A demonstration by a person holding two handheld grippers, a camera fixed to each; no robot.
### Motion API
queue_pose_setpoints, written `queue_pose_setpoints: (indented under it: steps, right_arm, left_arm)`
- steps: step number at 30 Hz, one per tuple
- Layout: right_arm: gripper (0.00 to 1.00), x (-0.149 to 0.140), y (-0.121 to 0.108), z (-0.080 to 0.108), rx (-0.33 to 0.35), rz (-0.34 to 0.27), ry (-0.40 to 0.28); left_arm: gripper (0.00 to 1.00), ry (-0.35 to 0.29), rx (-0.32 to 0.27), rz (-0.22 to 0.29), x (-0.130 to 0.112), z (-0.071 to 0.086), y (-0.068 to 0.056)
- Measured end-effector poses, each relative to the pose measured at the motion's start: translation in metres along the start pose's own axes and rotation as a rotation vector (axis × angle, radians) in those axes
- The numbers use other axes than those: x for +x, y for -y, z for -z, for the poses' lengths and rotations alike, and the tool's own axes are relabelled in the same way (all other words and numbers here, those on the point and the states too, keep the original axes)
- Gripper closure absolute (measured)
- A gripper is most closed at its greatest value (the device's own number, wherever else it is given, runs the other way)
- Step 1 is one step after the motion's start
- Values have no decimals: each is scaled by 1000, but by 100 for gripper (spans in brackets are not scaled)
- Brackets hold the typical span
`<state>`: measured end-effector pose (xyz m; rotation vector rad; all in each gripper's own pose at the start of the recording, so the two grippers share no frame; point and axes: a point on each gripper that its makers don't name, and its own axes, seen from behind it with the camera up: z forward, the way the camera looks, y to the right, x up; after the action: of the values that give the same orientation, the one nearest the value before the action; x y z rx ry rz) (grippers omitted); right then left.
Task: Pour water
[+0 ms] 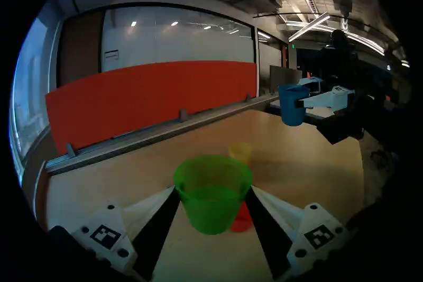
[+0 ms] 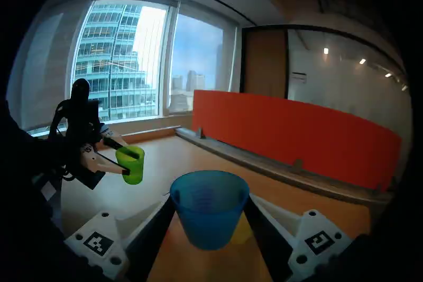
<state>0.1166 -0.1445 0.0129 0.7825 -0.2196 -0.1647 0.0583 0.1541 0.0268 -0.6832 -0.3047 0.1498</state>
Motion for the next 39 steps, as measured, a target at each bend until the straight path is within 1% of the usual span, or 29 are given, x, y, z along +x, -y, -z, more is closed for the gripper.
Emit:
queue_pose_setpoints:
  steps: [6, 12, 17, 21, 27, 39]
  right_arm:
    - [11, -19, 2, -7, 25, -5, 38]
    - [10, -42, -5, -15, 20, 8, 89]
    - [10, -61, -6, -21, 33, 7, 130]
    - [10, -75, -5, -25, 45, 6, 161]
    - [10, -93, -5, -31, 60, -4, 196]
    - [9, -126, -11, -37, 68, -25, 276]
  left_arm:
    - [16, 64, 6, -10, -19, -7, 6]
    - [16, 130, -7, -20, -37, -12, 7]
    - [16, 192, -9, -38, -53, -16, 10]
    - [16, 240, -18, -38, -67, -20, 11]
    - [16, 281, -33, -31, -80, -26, 12]
    - [17, 344, -59, -39, -96, -37, 13]
